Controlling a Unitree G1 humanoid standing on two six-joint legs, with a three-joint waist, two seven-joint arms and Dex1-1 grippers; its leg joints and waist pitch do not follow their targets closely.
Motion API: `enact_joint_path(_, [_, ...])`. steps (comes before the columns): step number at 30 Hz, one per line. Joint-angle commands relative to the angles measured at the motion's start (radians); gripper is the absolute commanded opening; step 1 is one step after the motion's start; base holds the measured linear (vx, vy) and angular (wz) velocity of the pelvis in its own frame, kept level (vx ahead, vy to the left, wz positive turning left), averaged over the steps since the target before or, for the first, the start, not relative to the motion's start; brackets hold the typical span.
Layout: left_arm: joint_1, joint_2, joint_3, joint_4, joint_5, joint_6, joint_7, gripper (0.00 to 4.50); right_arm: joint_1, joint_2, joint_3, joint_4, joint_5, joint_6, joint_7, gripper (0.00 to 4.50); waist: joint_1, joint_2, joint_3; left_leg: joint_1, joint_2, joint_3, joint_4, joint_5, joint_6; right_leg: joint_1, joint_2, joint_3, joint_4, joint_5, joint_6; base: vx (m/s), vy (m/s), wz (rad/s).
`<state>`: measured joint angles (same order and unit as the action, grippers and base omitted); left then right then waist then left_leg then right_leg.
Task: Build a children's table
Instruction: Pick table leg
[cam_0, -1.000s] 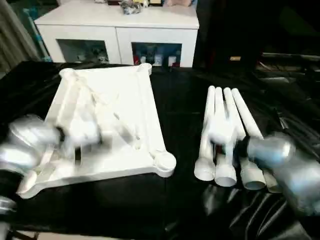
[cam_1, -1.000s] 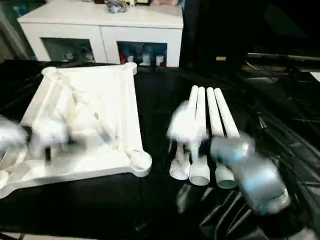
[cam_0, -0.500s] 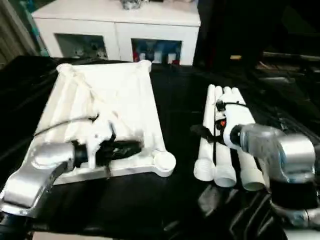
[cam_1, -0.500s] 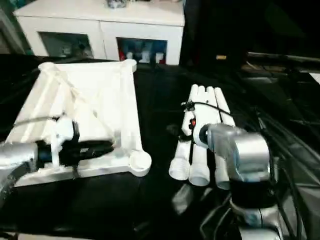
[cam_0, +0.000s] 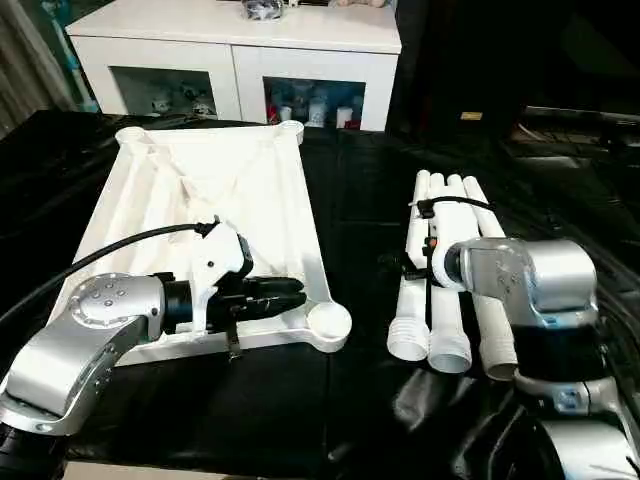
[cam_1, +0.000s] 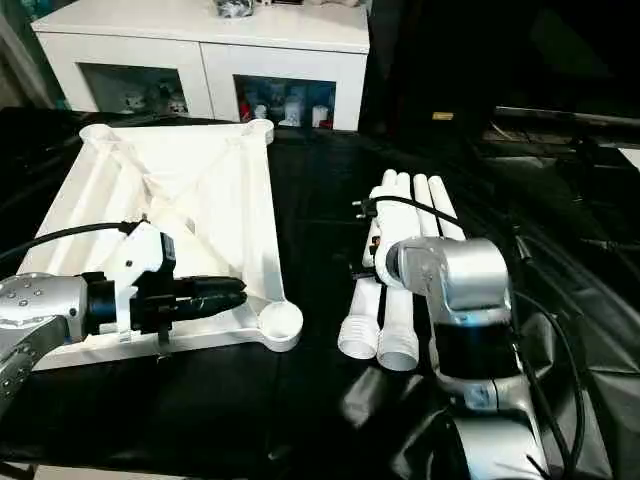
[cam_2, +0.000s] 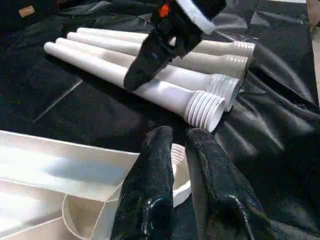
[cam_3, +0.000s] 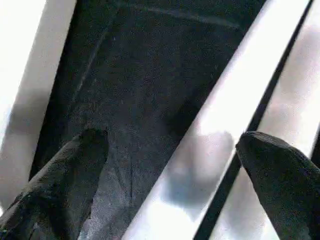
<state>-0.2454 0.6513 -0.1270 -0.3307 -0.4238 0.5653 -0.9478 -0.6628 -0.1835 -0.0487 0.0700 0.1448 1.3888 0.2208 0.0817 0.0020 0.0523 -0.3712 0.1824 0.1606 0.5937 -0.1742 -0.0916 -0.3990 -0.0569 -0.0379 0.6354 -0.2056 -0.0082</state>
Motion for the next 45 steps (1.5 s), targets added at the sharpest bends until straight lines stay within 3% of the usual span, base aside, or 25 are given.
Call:
enact_joint_path(1, [-0.015,0.01,-0.015,-0.019,0.013,0.009,0.006,0.71,-0.02,-0.006,-0.004,0.05,-0.004,-0.013,-0.006,4.5,-0.001,0.0,-0.061,0.014,0.027,-0.001,-0.07,-0.148,-0.068,0.044,-0.06,0.046,-0.07,-0.132,-0.13,0.0,0.0,0.0])
enact_joint_path(4, [-0.022,0.013,-0.018,-0.018,0.031,0.02,0.006,0.71,-0.03,0.0,0.001,0.088,-0.016,-0.014,-0.003,4.5,0.002,-0.003,-0.062,0.013,0.026,0.0,-0.07,-0.14,-0.066,0.046,-0.06,0.046,-0.07,-0.131,-0.126,0.0,0.0,0.0])
enact_joint_path(15, [-0.025,0.028,-0.022,-0.051,0.013,0.061,0.014,0.71,-0.022,0.03,-0.011,0.139,0.002,-0.013,-0.019,4.5,0.004,0.0,-0.062,0.015,0.027,-0.001,-0.07,-0.154,-0.072,0.044,-0.06,0.045,-0.069,-0.146,-0.123,0.0,0.0,0.0])
enact_joint_path(17, [-0.028,0.025,-0.029,-0.053,0.016,0.067,0.008,0.71,-0.025,0.044,-0.034,0.166,0.015,-0.009,-0.006,4.5,0.005,-0.001,-0.062,0.015,0.026,-0.001,-0.07,-0.16,-0.071,0.043,-0.061,0.046,-0.07,-0.156,-0.123,0.0,0.0,0.0])
enact_joint_path(23, [-0.033,0.015,-0.037,-0.063,0.014,0.079,0.013,0.71,-0.015,0.051,-0.029,0.197,0.016,-0.023,-0.001,4.5,0.006,-0.008,-0.061,0.014,0.028,-0.001,-0.071,-0.157,-0.07,0.043,-0.062,0.045,-0.07,-0.171,-0.12,0.0,0.0,0.0])
enact_joint_path(31, [-0.027,0.017,-0.044,-0.078,0.012,0.085,0.017,0.74,-0.009,0.062,-0.032,0.231,0.02,-0.048,-0.008,3.75,0.006,-0.012,-0.06,0.014,0.028,0.0,-0.071,-0.167,-0.073,0.041,-0.063,0.046,-0.072,-0.197,-0.113,0.0,0.0,0.0])
enact_joint_path(32, [-0.029,0.016,-0.048,-0.081,0.017,0.082,0.021,0.74,-0.011,0.064,-0.04,0.249,0.019,-0.057,-0.009,3.68,0.005,-0.019,-0.06,0.014,0.028,0.0,-0.072,-0.17,-0.071,0.042,-0.062,0.045,-0.073,-0.203,-0.11,0.0,0.0,0.0])
enact_joint_path(34, [-0.029,0.016,-0.05,-0.082,0.021,0.079,0.024,0.74,-0.012,0.063,-0.04,0.255,0.019,-0.061,-0.008,3.47,0.005,-0.016,-0.059,0.014,0.028,0.0,-0.073,-0.172,-0.074,0.04,-0.062,0.045,-0.073,-0.209,-0.109,0.0,0.0,0.0])
enact_joint_path(39, [-0.023,-0.004,-0.051,-0.074,0.058,0.043,0.066,0.74,-0.015,0.063,-0.047,0.288,0.021,-0.079,-0.01,3.04,0.004,-0.021,-0.06,0.015,0.03,-0.001,-0.074,-0.179,-0.08,0.04,-0.062,0.045,-0.073,-0.204,-0.101,0.0,0.0,0.0])
enact_joint_path(40, [-0.022,-0.01,-0.05,-0.069,0.065,0.029,0.072,1.07,-0.015,0.064,-0.047,0.292,0.022,-0.082,-0.01,2.87,0.004,-0.022,-0.061,0.015,0.03,-0.001,-0.073,-0.178,-0.081,0.04,-0.062,0.044,-0.072,-0.196,-0.102,0.0,0.0,0.0])
enact_joint_path(42, [-0.014,-0.042,-0.039,-0.037,0.114,-0.051,0.127,1.07,-0.016,0.068,-0.05,0.302,0.023,-0.092,-0.011,2.7,0.003,-0.023,-0.061,0.013,0.03,-0.002,-0.073,-0.181,-0.081,0.043,-0.061,0.045,-0.074,-0.186,-0.103,0.0,0.0,0.0])
enact_joint_path(45, [-0.017,-0.046,-0.039,-0.02,0.12,-0.026,0.148,1.3,-0.017,0.073,-0.055,0.31,0.023,-0.105,-0.016,2.5,0.004,-0.023,-0.063,0.016,0.03,-0.002,-0.073,-0.189,-0.082,0.042,-0.063,0.044,-0.073,-0.196,-0.099,0.0,0.0,0.0])
